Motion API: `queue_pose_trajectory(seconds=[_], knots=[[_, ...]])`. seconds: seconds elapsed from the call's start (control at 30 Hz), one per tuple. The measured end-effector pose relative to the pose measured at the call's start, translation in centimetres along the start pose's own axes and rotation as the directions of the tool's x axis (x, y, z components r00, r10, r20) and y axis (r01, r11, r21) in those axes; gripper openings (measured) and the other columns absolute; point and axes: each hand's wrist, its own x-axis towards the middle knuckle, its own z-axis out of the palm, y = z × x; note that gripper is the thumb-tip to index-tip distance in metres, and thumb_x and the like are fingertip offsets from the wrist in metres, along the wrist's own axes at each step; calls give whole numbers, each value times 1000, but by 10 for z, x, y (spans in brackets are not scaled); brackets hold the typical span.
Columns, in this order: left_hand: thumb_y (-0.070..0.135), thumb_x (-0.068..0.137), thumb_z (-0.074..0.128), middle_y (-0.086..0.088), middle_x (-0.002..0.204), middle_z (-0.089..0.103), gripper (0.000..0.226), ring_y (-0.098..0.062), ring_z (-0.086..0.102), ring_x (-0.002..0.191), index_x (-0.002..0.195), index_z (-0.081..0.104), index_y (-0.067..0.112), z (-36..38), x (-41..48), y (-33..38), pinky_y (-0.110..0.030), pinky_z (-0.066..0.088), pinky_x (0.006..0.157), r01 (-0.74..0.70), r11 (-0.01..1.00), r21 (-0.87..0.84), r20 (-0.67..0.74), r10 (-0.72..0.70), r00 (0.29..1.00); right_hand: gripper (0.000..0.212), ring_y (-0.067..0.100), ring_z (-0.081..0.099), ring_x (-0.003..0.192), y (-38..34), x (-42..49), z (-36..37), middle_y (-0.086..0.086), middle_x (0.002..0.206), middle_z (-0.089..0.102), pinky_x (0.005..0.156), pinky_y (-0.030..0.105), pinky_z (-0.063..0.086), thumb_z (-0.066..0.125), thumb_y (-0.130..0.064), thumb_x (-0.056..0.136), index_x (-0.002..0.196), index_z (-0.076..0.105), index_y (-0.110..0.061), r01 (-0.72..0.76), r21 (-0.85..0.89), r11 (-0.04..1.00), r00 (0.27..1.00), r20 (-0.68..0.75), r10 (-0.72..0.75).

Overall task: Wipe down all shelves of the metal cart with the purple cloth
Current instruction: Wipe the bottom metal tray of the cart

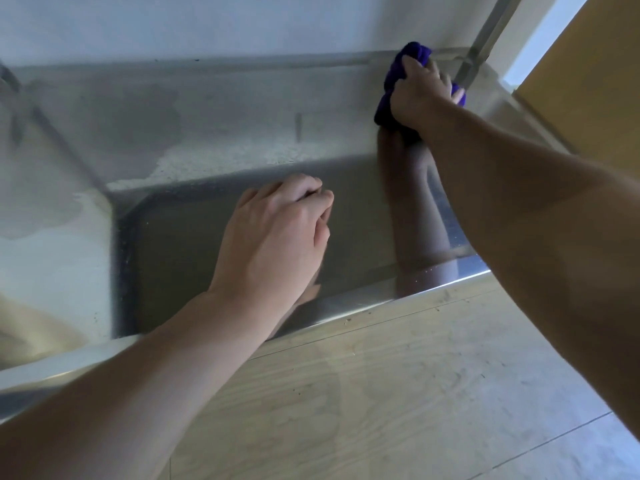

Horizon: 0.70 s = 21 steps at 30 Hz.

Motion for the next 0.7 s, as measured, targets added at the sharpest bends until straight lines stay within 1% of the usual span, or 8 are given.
queue_pose_trajectory(seconds=[0.07, 0.17, 0.3, 0.37, 0.47, 0.53, 0.6, 0.7], knots=[[10, 87, 56, 4, 115, 67, 24, -19, 65, 96, 101, 74, 17, -1, -1, 1, -42, 49, 90, 5, 1000, 3, 7, -5, 1000, 49, 33, 29, 140, -18, -7, 6, 8, 155, 29, 116, 46, 18, 38, -25, 94, 143, 39, -31, 138, 4, 990, 990, 7, -138], [12, 87, 56, 4, 116, 67, 25, -19, 65, 96, 104, 74, 18, -4, -3, 2, -42, 50, 90, 20, 1000, -8, 11, -20, 1000, 48, 30, 35, 137, -57, -32, 20, 7, 154, 33, 114, 40, 24, 37, -28, 98, 146, 38, -30, 402, 39, 915, 915, 17, -403], [15, 87, 57, 6, 121, 65, 30, -18, 66, 99, 113, 72, 19, -8, -4, 0, -41, 51, 90, 29, 998, -55, 27, -28, 999, 48, 26, 36, 137, -68, -52, 25, 0, 151, 39, 114, 40, 22, 37, -27, 98, 146, 39, -31, 495, 127, 860, 866, 15, -500], [15, 87, 57, 7, 122, 65, 30, -17, 66, 100, 112, 73, 19, -7, -4, -1, -40, 52, 91, 39, 997, -71, 15, -38, 999, 49, 27, 41, 134, -48, -49, 21, 2, 149, 42, 113, 35, 27, 38, -29, 95, 144, 43, -30, 473, 148, 868, 879, -13, -477], [13, 88, 57, 6, 123, 66, 29, -17, 66, 101, 113, 73, 19, -4, -3, 0, -41, 51, 92, 35, 997, -69, -3, -35, 999, 52, 30, 47, 130, 7, -37, 3, 11, 145, 47, 103, 27, 32, 36, -33, 93, 143, 45, -21, 305, 174, 936, 952, -66, -298], [13, 88, 56, 4, 122, 66, 30, -18, 66, 101, 112, 73, 18, -2, -2, 1, -42, 51, 92, 23, 997, -69, -11, -24, 1000, 47, 34, 39, 134, 50, -30, -9, 16, 148, 41, 109, 35, 25, 33, -28, 100, 146, 39, -20, 127, 70, 989, 990, -77, -121], [13, 88, 55, 3, 121, 67, 29, -19, 66, 100, 111, 73, 17, -1, -1, 3, -43, 51, 91, 21, 998, -65, -21, -22, 1000, 47, 36, 30, 139, 75, -30, -18, 13, 153, 32, 117, 49, 16, 30, -28, 100, 147, 34, -26, -20, 15, 1000, 995, -97, 21], [11, 86, 56, 4, 118, 68, 29, -20, 66, 97, 108, 74, 17, 1, -2, 7, -42, 51, 89, 18, 999, -47, -19, -19, 1000, 47, 32, 25, 142, 61, -36, -12, 8, 155, 28, 117, 52, 13, 32, -26, 97, 144, 36, -29, -88, 11, 996, 992, -92, 88]])
